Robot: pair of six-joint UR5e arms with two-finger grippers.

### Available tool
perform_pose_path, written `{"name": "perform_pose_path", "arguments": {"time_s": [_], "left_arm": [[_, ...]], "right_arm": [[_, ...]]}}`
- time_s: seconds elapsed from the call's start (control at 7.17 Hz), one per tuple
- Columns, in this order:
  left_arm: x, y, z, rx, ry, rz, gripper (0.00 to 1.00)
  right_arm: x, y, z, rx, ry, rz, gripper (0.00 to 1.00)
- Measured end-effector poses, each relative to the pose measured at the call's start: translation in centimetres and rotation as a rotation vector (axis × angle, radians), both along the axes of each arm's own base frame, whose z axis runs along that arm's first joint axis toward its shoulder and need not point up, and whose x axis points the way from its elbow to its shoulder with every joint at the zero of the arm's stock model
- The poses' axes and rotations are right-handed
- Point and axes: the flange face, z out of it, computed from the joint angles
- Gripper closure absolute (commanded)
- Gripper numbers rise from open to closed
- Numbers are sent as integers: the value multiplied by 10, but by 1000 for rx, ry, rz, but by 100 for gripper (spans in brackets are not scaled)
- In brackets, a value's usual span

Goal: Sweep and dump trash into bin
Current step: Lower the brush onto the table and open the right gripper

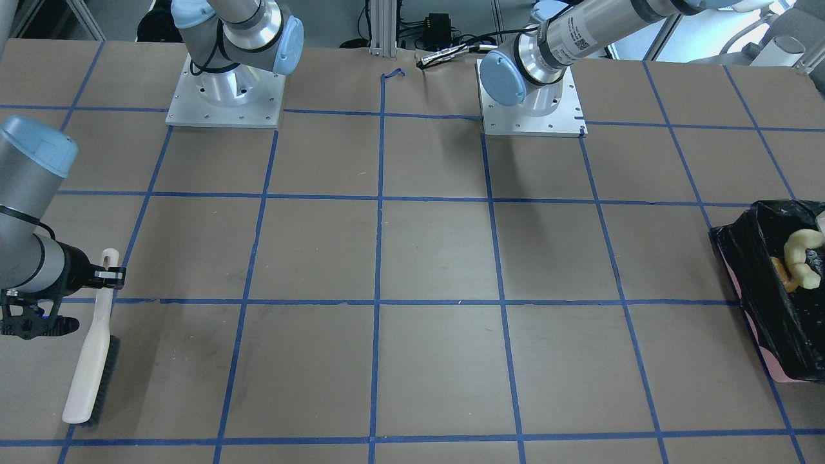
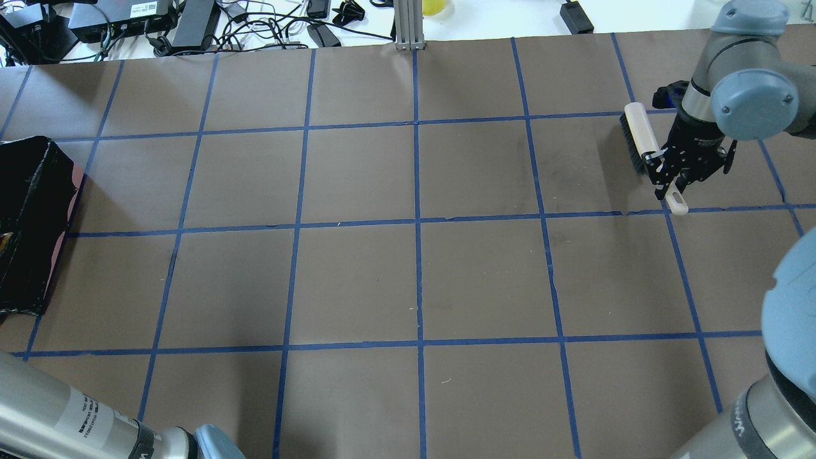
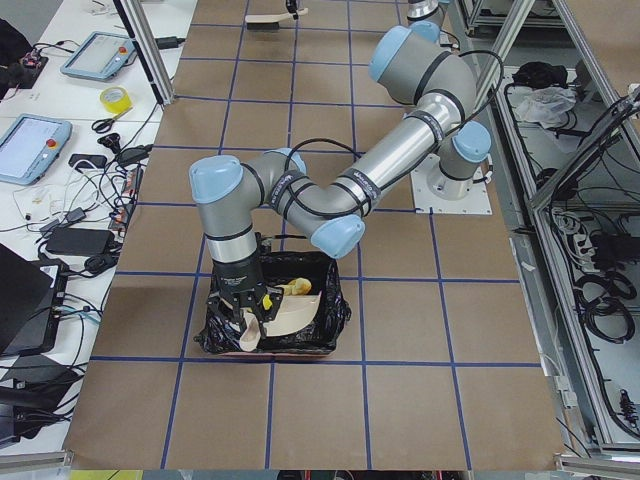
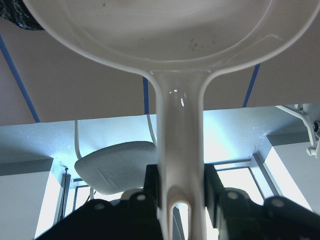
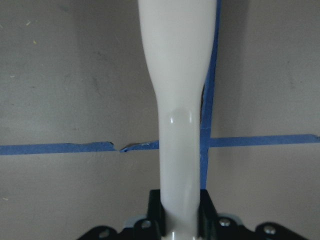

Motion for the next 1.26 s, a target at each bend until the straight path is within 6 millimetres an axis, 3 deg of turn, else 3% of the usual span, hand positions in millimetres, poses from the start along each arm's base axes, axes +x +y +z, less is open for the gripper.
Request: {"name": "perform_pose_path", "arguments": {"time_s": [0.28, 0.42, 0.56, 0.98, 1.12, 1.26], "left_arm": [[-25, -7, 10, 13, -33, -22, 100], [-34, -10, 14, 20, -45, -31, 100], [-39, -11, 18, 28, -59, -31, 100], [-66, -18, 34, 39, -116, -52, 100], [-79, -19, 35, 32, -144, -62, 100], [-88, -16, 31, 14, -171, -69, 100]], "right_arm": [[0, 0, -1, -1, 0, 1, 36], [0, -1, -1, -2, 1, 1, 10], [0, -1, 0, -9, 3, -2, 0], [-3, -7, 29, -85, 31, -7, 0], [-1, -8, 54, -125, 43, -8, 0], [3, -6, 91, -165, 58, -11, 0]]}}
